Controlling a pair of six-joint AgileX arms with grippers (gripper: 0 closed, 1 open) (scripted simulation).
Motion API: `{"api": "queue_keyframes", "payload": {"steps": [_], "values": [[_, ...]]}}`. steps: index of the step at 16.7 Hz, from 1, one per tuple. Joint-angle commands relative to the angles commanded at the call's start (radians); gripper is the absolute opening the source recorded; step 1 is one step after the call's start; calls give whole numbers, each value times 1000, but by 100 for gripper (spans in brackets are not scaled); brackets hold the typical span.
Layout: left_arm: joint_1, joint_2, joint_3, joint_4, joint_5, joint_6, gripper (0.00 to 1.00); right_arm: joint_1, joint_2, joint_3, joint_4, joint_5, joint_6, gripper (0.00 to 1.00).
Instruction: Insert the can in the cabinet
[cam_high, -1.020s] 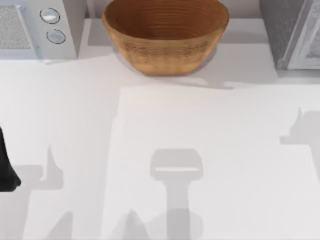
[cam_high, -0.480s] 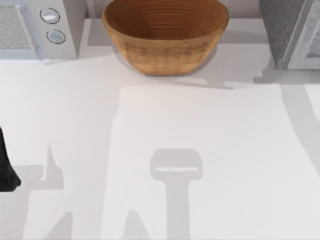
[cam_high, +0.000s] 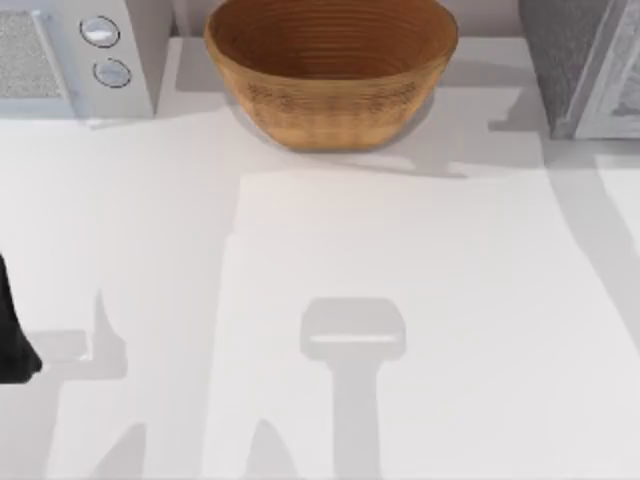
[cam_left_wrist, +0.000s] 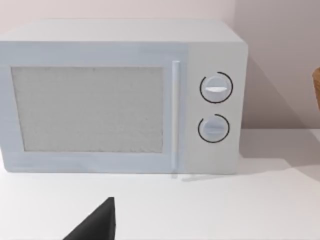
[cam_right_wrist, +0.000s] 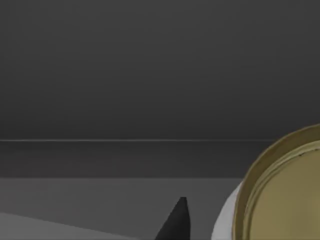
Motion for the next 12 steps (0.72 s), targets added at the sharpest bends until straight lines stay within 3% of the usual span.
{"api": "queue_keyframes", "payload": {"steps": [6,12], "values": [[0,0,0,0,0,0,100,-8,29,32,-8,-3,3,0],[0,0,0,0,0,0,100,-30,286,372,-96,-27,8,0]]}}
